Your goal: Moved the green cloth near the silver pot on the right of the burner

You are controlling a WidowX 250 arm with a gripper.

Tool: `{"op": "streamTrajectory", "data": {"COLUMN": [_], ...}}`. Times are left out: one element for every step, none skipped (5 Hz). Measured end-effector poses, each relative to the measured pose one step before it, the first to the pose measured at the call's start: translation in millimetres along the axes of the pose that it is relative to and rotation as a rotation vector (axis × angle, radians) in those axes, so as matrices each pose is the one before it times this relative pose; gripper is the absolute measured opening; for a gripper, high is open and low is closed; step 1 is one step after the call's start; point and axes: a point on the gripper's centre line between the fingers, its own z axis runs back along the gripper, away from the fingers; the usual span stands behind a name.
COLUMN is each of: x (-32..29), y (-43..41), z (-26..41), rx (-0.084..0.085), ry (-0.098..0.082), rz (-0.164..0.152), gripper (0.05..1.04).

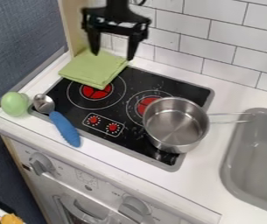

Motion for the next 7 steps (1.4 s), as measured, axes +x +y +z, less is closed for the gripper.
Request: {"op": "streamTrajectory", "data": {"x": [24.03, 20.62, 11.77, 5.83, -1.77, -8.66, -12.96], "y": [24.06, 17.24, 3.15, 0.03, 1.03, -1.36, -0.44], "z": [-21.67, -21.24, -16.29, -23.93, -5.62, -1.47, 1.66], "rx": [0.0088, -0.006, 0.003, 0.0026, -0.0258, -0.0129, -0.0057], "ry": [0.0208, -0.0114, -0.0042, 0.0214, 0.0032, 0.0135, 0.0147], "rz": [0.0221, 0.0416, 0.0292, 0.0091, 0.0013, 0.0004, 0.0169], "gripper": [0.999, 0.999, 0.999, 0.999, 1.001, 1.0, 0.999]}}
